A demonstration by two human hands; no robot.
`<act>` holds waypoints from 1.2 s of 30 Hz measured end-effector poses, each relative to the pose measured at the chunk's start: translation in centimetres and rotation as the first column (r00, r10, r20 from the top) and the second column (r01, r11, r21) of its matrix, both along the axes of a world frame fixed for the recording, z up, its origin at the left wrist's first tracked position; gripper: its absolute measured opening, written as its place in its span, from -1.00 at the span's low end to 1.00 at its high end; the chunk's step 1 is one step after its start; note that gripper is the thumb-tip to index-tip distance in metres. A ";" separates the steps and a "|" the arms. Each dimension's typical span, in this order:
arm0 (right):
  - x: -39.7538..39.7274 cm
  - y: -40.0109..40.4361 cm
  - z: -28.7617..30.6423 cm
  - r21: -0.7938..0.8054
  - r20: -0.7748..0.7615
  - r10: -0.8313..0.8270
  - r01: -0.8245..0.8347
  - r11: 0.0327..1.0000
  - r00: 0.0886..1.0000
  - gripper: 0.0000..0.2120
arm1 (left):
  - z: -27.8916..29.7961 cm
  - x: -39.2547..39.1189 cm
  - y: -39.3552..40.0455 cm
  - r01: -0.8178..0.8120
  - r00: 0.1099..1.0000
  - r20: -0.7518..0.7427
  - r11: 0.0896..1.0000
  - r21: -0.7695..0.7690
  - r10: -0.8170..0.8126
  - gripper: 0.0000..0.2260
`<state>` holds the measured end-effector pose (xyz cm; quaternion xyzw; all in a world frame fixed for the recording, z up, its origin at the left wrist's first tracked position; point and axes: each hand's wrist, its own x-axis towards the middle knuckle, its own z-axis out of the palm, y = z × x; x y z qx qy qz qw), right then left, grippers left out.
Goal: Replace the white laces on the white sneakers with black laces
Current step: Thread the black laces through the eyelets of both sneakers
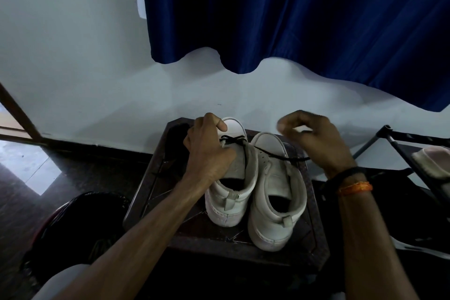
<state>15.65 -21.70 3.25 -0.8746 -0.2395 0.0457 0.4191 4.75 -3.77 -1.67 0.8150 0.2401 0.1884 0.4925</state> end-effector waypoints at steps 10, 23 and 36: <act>-0.4 2.6 -2.3 -0.228 0.123 0.222 -0.191 0.955 0.967 -0.88 | -0.3 -0.1 0.1 -0.030 0.999 0.036 0.996 -0.079 0.033 -0.60; -0.3 0.9 -0.5 -0.123 0.011 0.101 -0.099 0.987 0.995 -0.79 | -1.7 -1.4 1.5 -0.069 0.994 0.093 0.993 0.096 0.060 -0.72; 0.3 1.5 -2.0 -0.167 0.247 -0.192 0.236 0.957 0.950 -0.86 | -2.1 -1.7 1.8 -0.008 0.987 0.159 0.995 0.097 -0.007 -0.74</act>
